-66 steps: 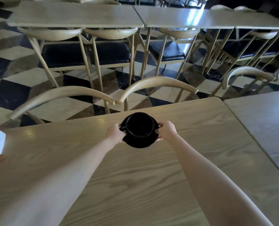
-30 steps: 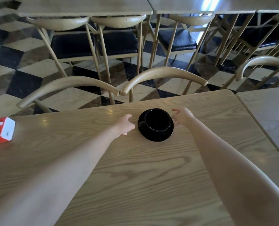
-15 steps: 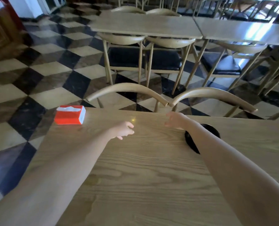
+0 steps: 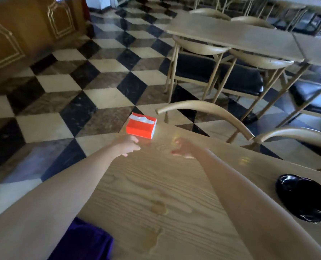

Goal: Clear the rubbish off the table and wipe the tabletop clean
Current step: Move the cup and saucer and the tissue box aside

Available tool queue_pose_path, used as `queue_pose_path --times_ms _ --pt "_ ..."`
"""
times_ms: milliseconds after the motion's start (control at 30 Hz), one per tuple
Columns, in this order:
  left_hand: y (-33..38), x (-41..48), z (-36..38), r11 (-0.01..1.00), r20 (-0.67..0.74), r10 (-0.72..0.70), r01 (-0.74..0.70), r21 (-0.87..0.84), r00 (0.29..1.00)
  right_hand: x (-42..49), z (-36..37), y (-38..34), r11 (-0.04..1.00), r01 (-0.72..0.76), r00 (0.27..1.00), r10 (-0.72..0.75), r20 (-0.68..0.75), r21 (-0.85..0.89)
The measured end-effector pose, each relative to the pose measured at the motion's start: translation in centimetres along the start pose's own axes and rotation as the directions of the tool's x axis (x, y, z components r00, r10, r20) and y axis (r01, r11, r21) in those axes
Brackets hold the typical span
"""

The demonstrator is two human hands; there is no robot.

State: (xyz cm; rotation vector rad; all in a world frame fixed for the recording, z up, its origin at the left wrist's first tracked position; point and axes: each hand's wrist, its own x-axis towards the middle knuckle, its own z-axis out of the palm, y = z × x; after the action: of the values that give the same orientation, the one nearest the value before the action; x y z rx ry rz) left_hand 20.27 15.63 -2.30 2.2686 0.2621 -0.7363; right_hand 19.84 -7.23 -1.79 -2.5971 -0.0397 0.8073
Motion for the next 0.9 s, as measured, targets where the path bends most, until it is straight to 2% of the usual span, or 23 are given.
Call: queue_pose_path --times_ms 133,233,400,533,667,900 --pt "-2.5 2.2 -2.2 0.999 -0.187 -0.025 0.019 -0.033 0.982 3.1 1.4 -2.9 1.000 -0.004 1.000 0.004 0.006 0.026" --pt "-3.2 3.8 -3.1 0.999 -0.271 -0.003 -0.007 -0.039 0.963 5.2 2.3 -4.9 0.998 -0.007 1.000 0.008 -0.023 0.055" --pt "-3.0 6.9 -3.5 0.988 -0.277 0.079 -0.112 -0.105 0.958 8.6 3.7 -6.9 0.985 -0.053 0.992 0.071 -0.105 0.167" --pt "-2.8 8.9 -3.2 0.963 -0.263 0.128 -0.183 -0.198 0.956 10.5 4.9 -7.9 0.935 -0.069 0.965 0.151 -0.213 0.349" --pt "-2.8 9.7 -2.4 0.962 -0.267 0.120 -0.179 -0.208 0.956 10.7 5.9 -8.2 0.876 -0.051 0.937 0.208 -0.280 0.480" --pt "-1.8 9.3 -1.9 0.957 -0.339 0.084 -0.170 -0.233 0.937 10.2 5.5 -7.8 0.858 -0.003 0.915 0.210 -0.345 0.514"
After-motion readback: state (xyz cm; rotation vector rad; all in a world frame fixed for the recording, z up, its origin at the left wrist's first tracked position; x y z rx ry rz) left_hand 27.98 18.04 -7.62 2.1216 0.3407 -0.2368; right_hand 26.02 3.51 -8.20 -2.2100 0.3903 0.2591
